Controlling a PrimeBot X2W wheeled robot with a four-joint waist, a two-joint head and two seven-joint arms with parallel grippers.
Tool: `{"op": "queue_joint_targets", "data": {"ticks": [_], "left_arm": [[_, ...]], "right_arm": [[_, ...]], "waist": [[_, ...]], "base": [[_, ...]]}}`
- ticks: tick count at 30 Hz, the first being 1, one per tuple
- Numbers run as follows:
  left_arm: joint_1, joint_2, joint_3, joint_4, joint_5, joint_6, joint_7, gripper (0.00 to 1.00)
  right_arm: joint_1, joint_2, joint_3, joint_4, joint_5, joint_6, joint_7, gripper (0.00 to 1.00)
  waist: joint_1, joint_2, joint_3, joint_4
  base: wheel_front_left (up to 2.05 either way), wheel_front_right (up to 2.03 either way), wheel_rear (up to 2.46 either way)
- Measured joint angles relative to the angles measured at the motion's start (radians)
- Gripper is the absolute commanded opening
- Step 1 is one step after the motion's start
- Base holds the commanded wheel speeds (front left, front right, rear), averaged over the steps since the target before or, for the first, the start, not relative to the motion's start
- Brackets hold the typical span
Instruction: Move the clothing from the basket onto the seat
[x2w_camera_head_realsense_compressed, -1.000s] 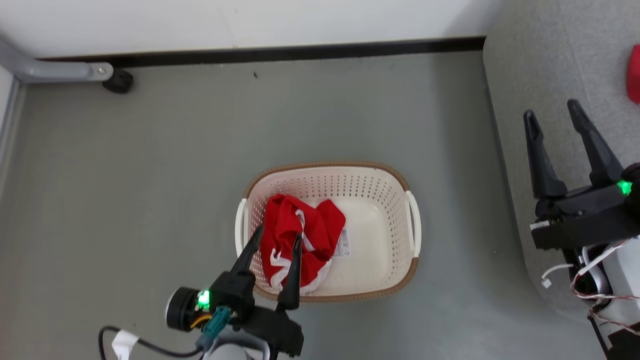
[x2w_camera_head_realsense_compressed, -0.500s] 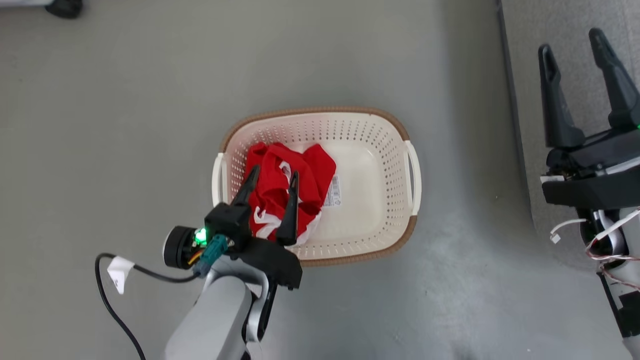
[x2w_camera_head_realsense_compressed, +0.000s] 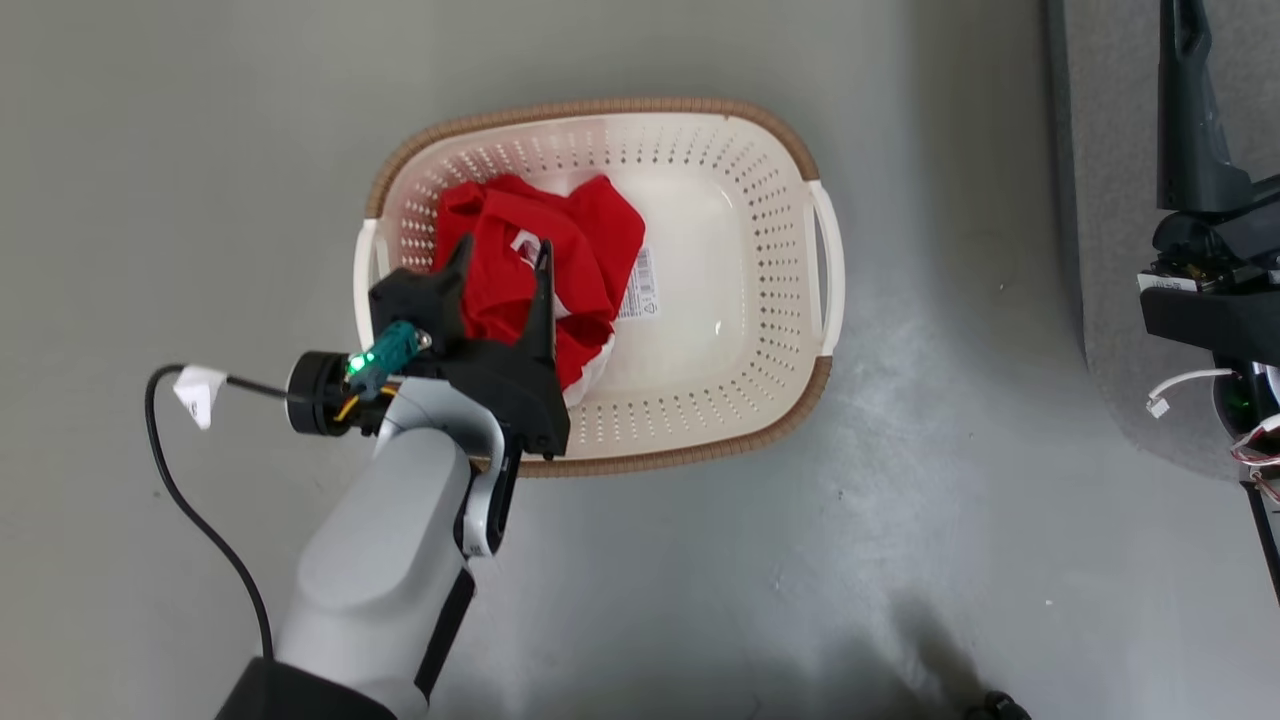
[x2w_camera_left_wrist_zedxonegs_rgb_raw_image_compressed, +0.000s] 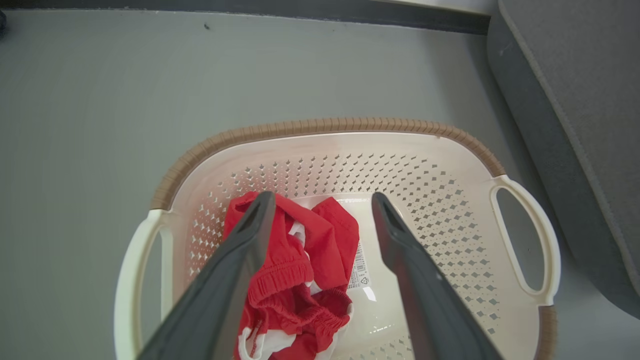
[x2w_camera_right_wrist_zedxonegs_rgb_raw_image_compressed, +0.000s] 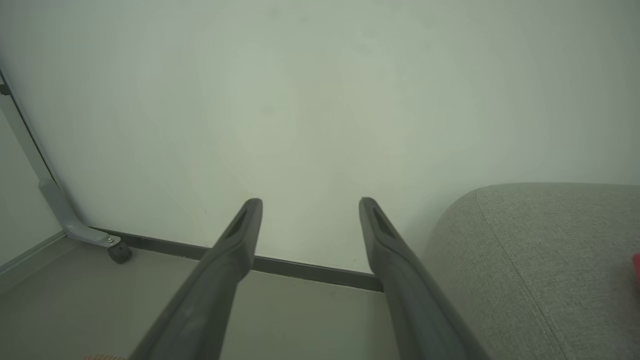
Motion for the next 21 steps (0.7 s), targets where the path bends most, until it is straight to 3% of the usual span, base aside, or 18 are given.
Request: {"op": "queue_joint_targets", "data": {"ticks": [21], "left_arm": [[-0.215,-0.006,0.032,0.285,-0.060,0.000,0.165,1.00]], "right_arm": [[-0.029,0.013,0.017,-0.016,0.002,0.008,0.000,1.00]], "waist": [[-0.0002,-0.0001,0.135,-0.041]], "base": [[0.00,0.00,0.00]]}}
